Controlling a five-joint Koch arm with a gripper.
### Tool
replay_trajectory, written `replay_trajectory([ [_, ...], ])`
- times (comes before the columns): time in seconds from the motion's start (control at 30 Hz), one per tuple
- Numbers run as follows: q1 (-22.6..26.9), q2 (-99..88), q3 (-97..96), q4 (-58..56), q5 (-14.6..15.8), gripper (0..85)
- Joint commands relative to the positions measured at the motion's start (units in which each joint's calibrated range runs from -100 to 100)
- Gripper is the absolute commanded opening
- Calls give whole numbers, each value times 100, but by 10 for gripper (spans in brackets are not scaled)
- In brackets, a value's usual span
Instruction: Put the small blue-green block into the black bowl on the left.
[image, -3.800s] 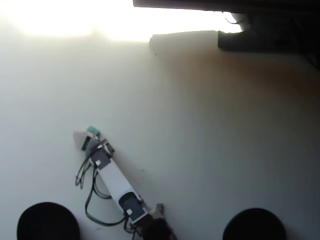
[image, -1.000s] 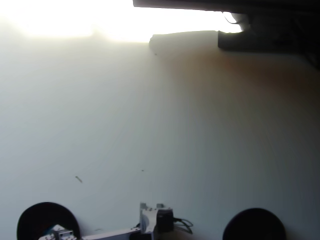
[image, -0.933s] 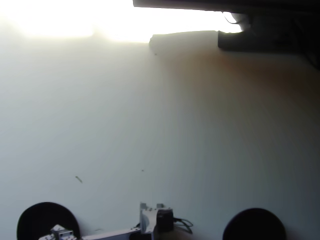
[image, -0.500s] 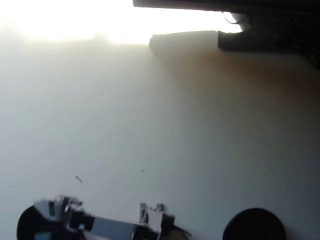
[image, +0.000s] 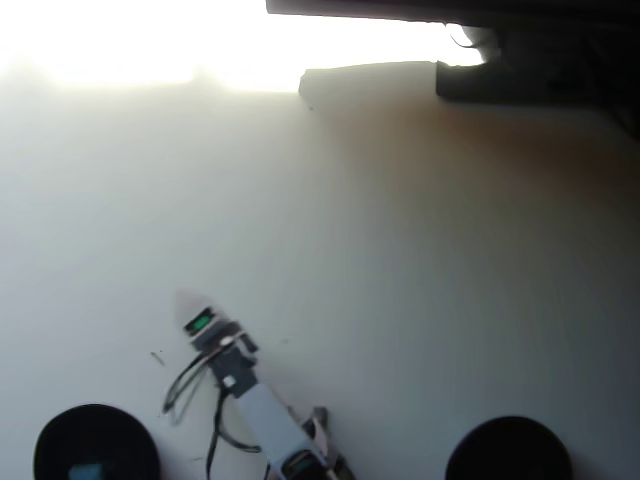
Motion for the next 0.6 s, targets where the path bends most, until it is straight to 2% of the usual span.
replay_trajectory([
  [0.0, -352, -428, -577, 1371, 0, 433],
  [0.23, -708, -1468, -3275, 4144, 0, 436],
  [0.3, -860, -1650, -3895, 4882, 0, 482],
  [0.57, -2164, -589, -4708, 5522, -24, 495],
])
